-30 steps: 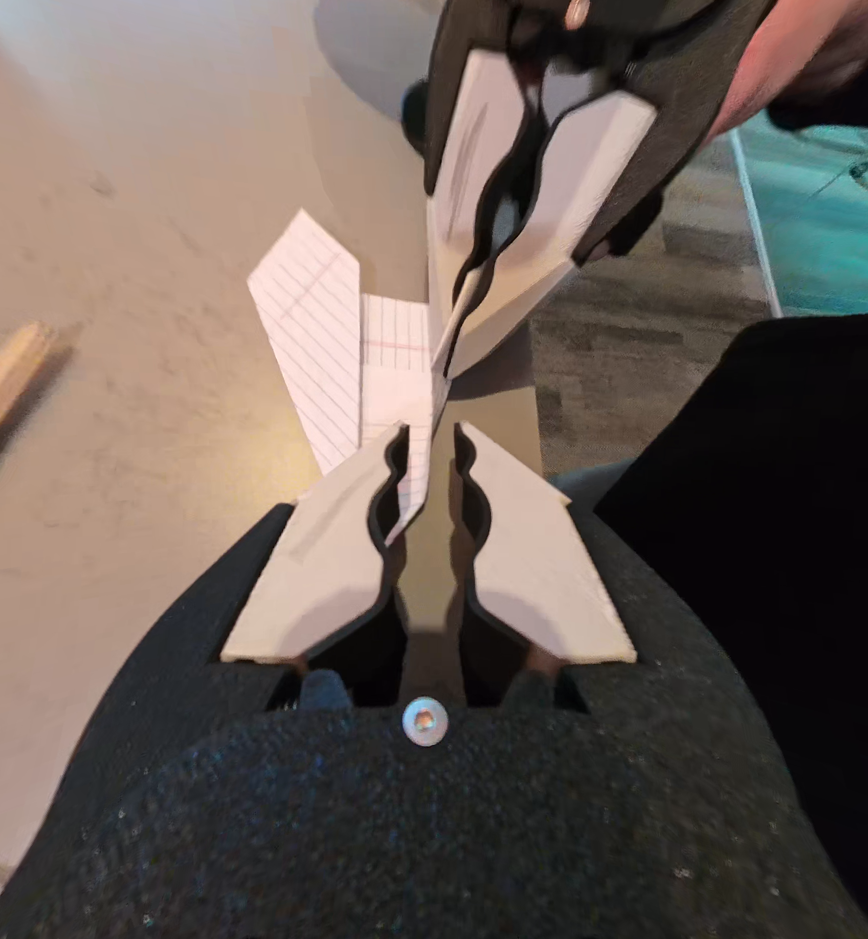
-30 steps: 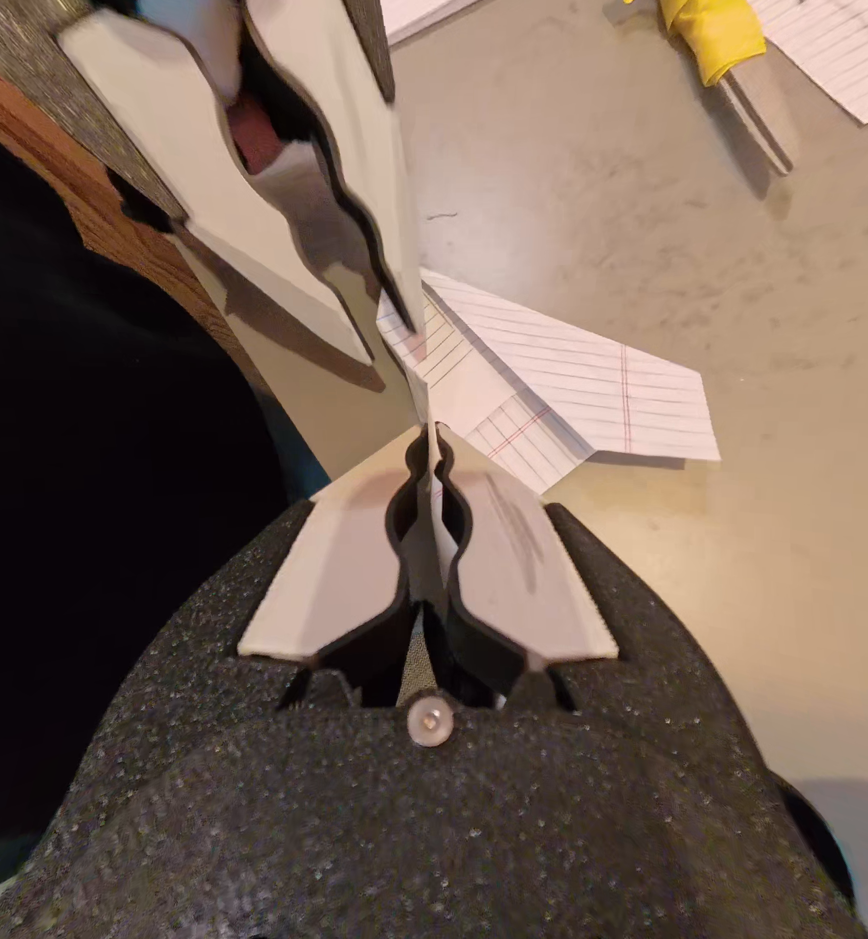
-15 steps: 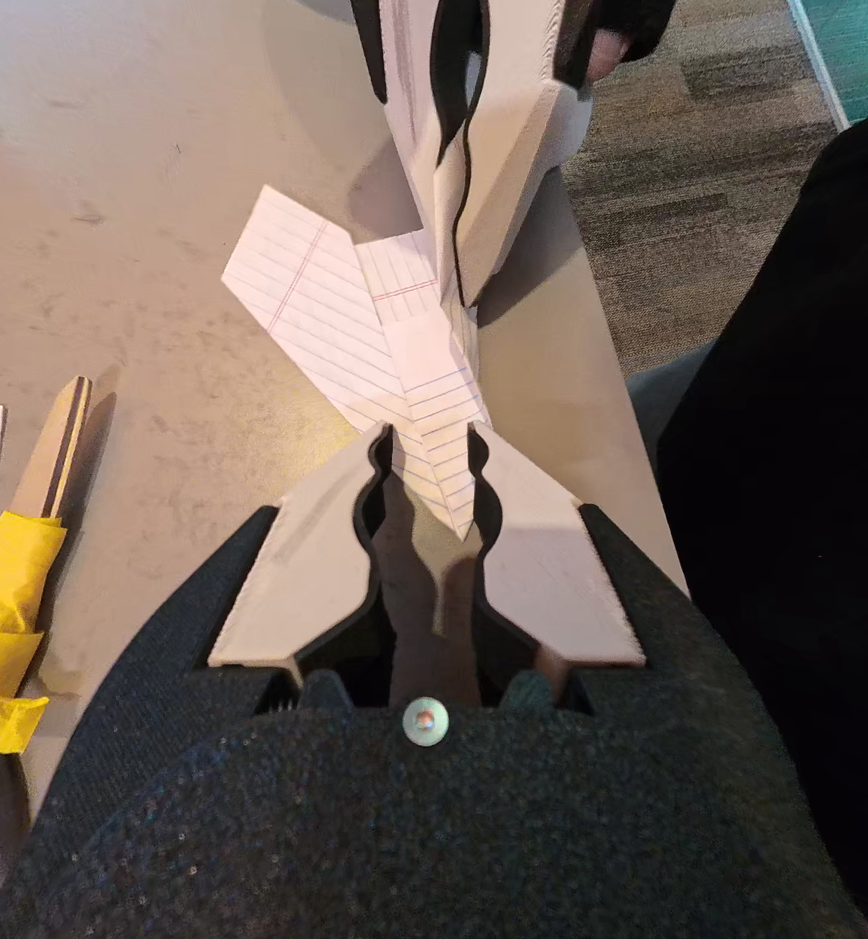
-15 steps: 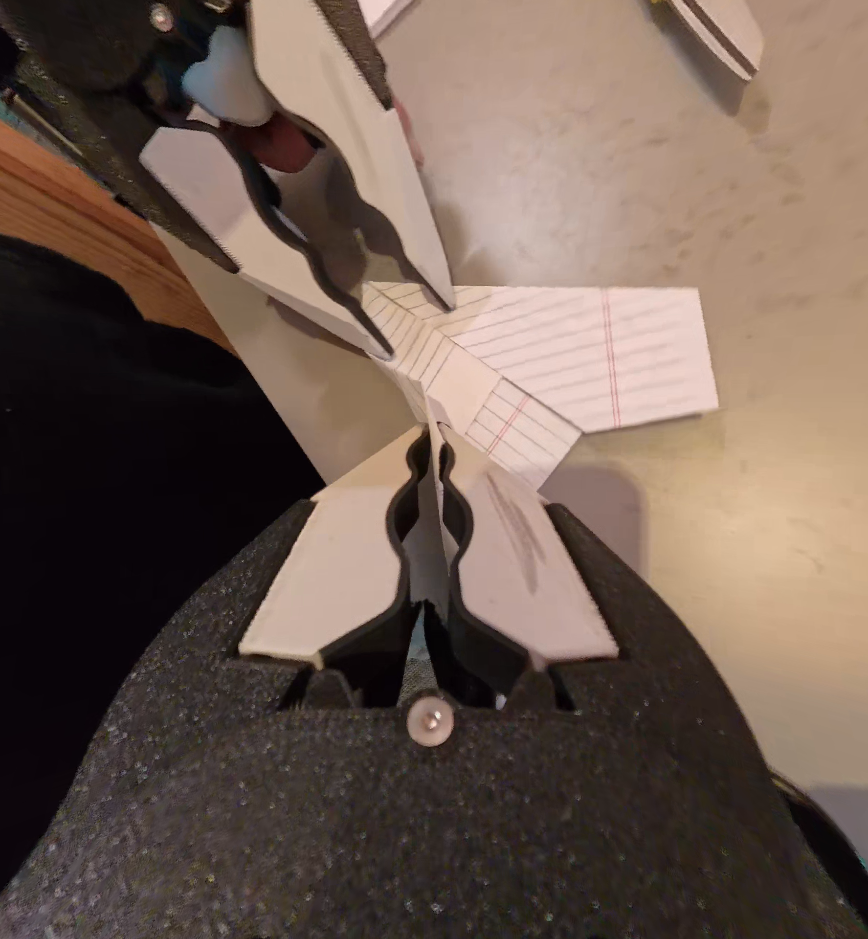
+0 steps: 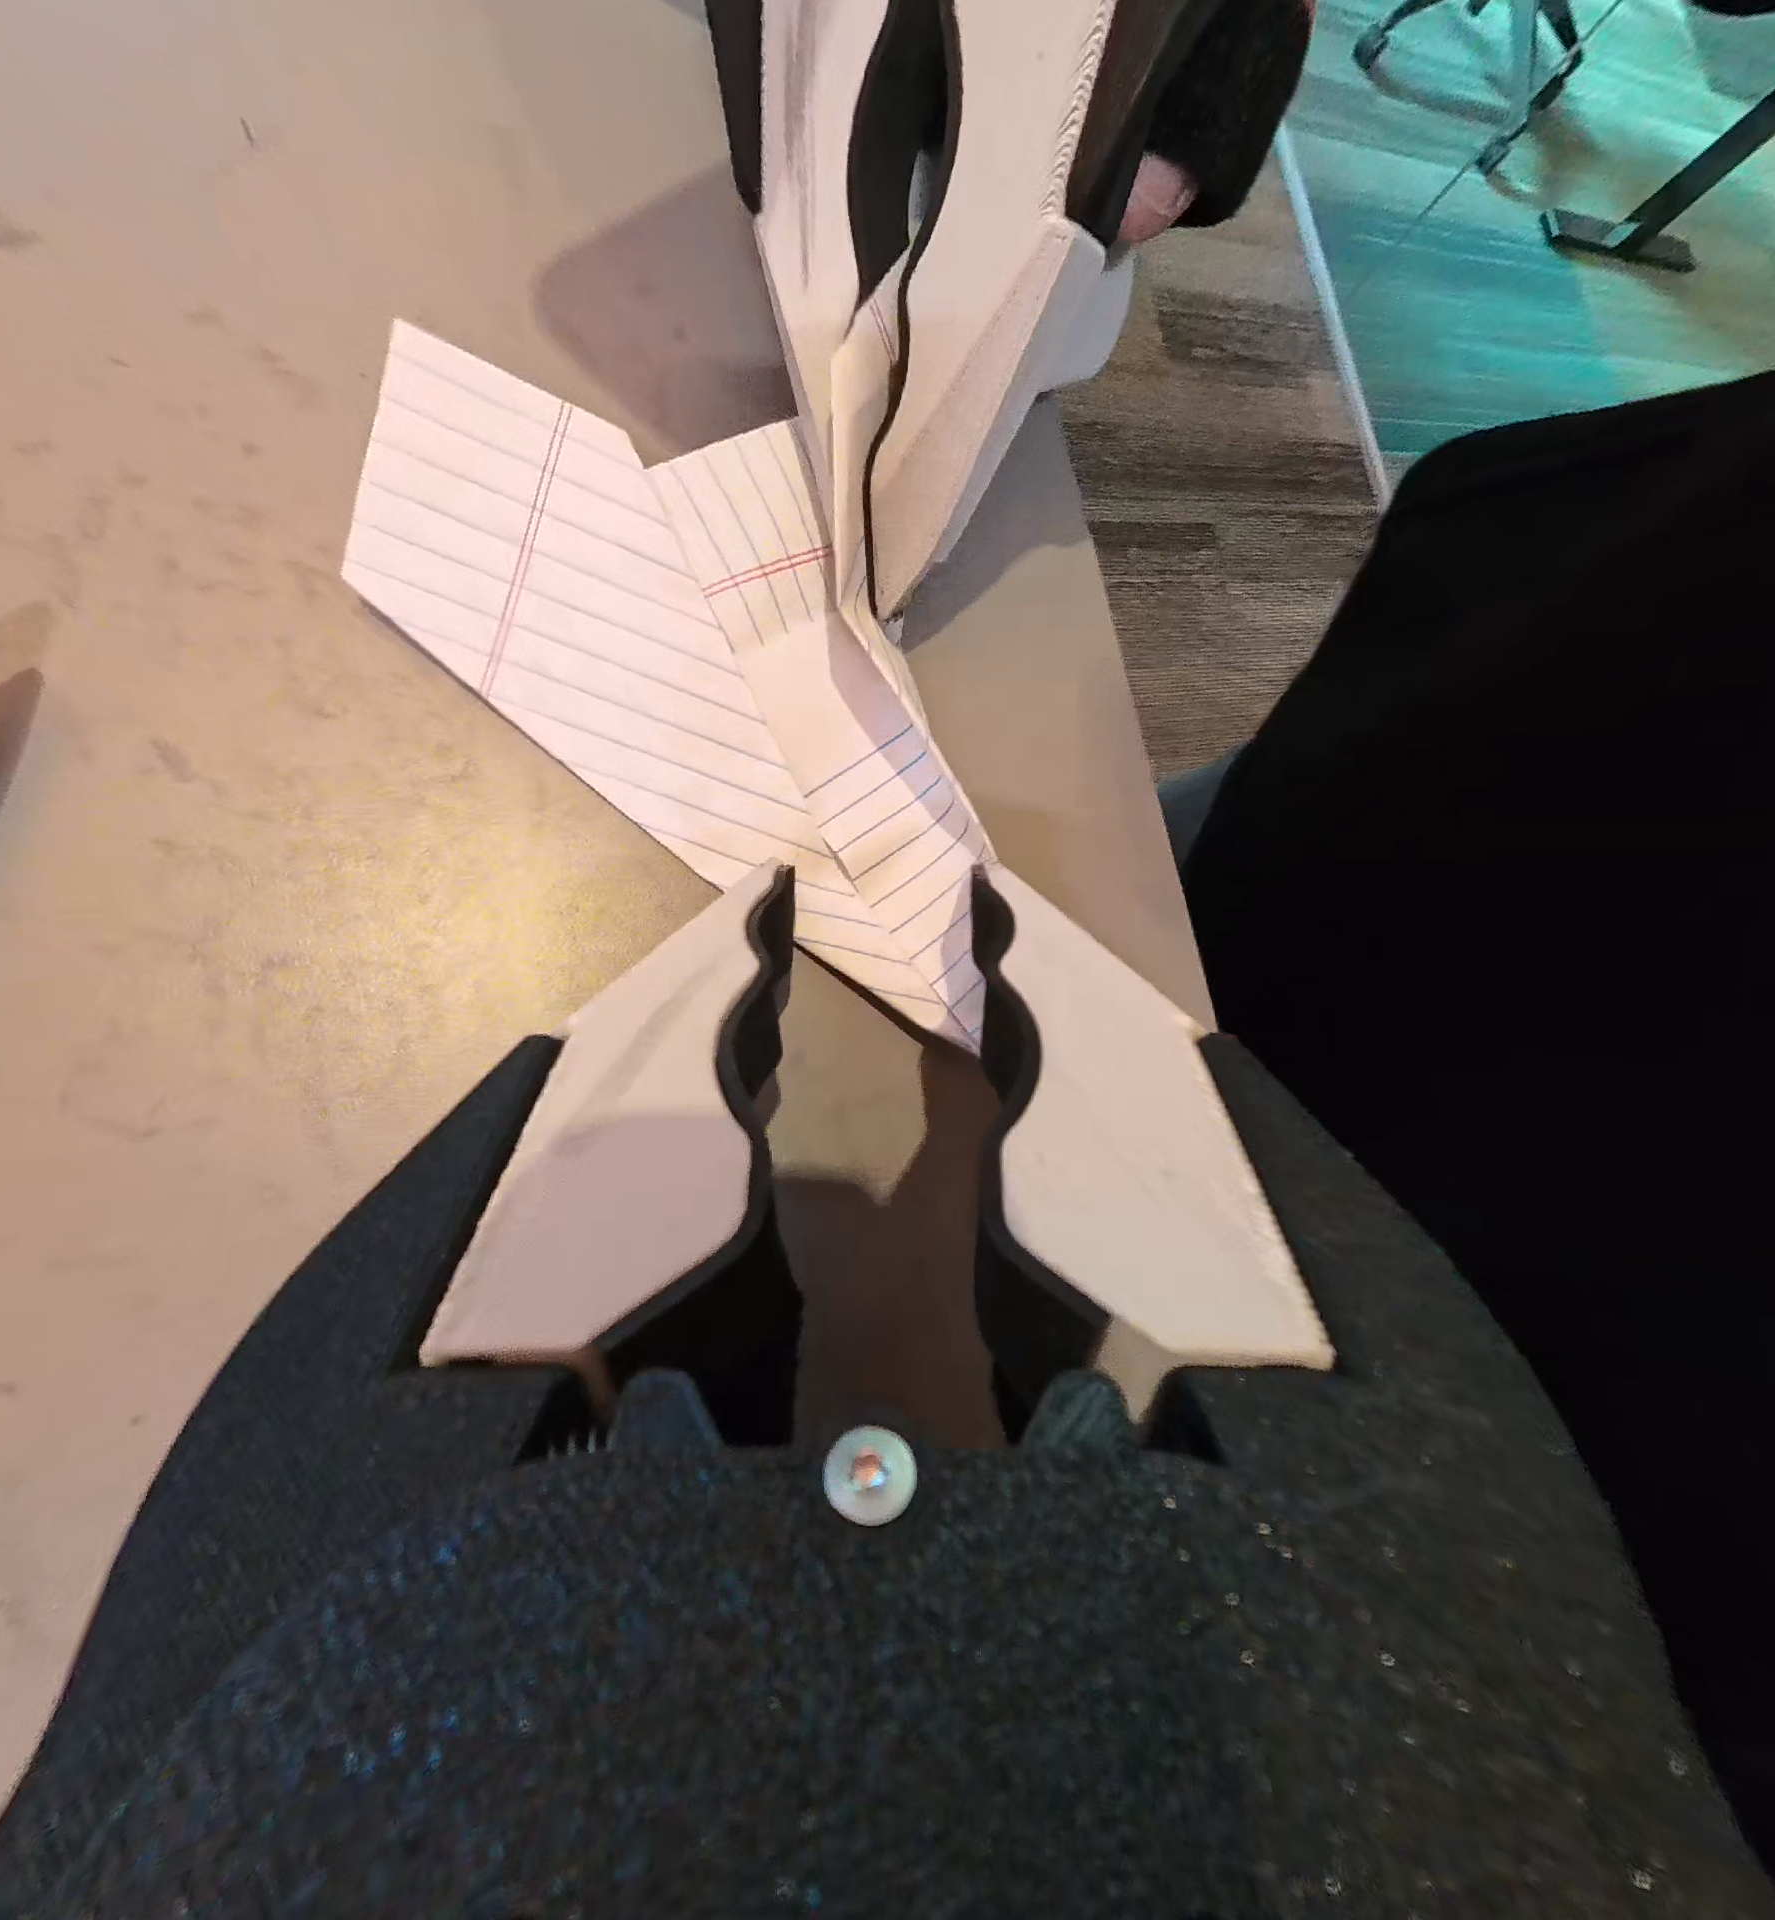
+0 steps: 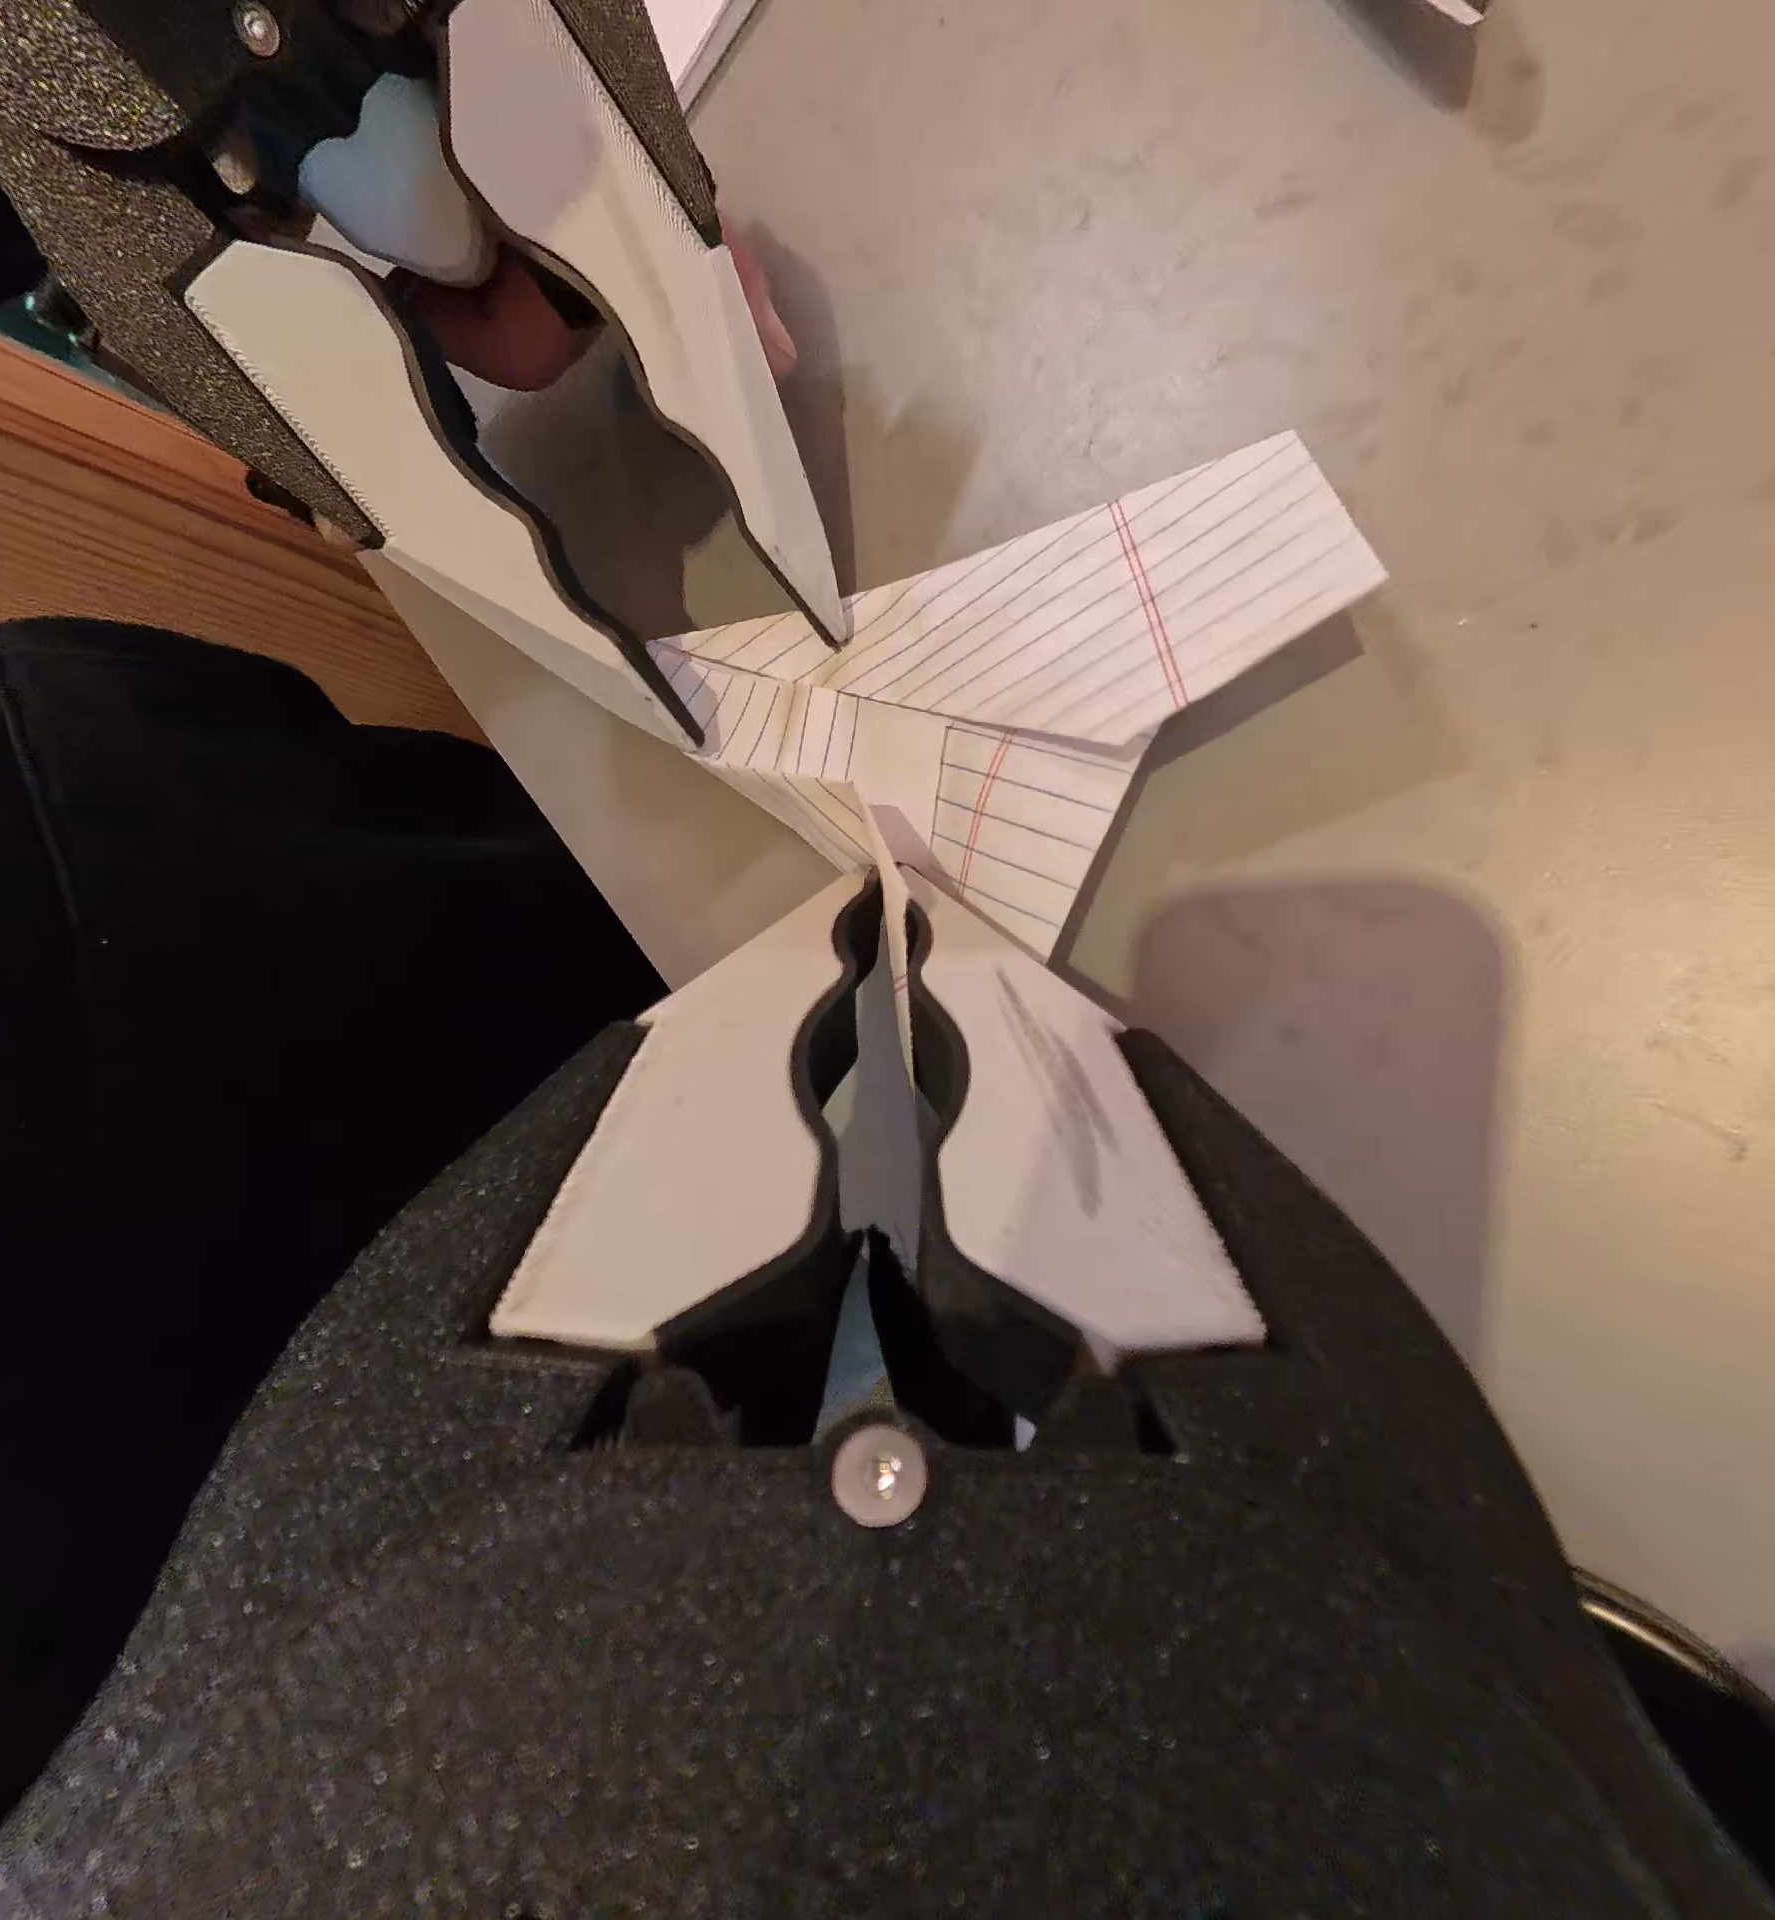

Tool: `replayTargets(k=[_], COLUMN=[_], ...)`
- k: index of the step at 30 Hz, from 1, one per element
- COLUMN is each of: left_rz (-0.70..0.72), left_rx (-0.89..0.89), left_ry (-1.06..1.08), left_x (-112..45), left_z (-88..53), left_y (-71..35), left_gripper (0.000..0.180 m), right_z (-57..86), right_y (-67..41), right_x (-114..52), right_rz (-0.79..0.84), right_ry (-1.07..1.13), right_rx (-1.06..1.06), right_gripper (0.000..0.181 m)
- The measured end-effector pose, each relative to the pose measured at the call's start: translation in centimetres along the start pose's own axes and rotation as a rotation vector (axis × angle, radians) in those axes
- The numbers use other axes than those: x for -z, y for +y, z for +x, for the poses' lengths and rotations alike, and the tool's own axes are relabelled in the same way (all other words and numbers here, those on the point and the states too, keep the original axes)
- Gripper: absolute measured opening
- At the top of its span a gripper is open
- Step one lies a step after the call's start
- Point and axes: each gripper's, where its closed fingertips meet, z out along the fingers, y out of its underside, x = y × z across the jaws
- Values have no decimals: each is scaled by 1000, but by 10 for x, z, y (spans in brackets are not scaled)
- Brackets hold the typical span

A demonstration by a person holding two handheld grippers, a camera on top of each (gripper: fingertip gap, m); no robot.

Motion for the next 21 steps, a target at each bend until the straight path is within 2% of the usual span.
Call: replayTargets(k=[4,9,13,14,16,18,21], left_rz=[41,102,55,71,52,51,71], left_rx=[67,62,-2,1,-13,1,53], left_ry=[13,15,-37,-68,-94,-131,-118], left_x=[3,6,-1,-2,-4,-4,-3], left_z=[-3,2,3,0,0,-5,-8], left_y=[-4,-9,0,-2,0,-1,-2], left_gripper=[35,38,39,32,31,22,23], right_z=[2,4,7,8,9,9,10], right_y=[-1,-2,-7,-7,-8,-8,-9], right_x=[1,0,0,1,1,0,1], right_rz=[-16,-29,-28,-33,-29,-30,-32], right_ry=[16,30,31,32,32,29,29], right_rx=[19,27,10,6,-7,-22,-35], right_gripper=[0,0,0,0,0,0,0])
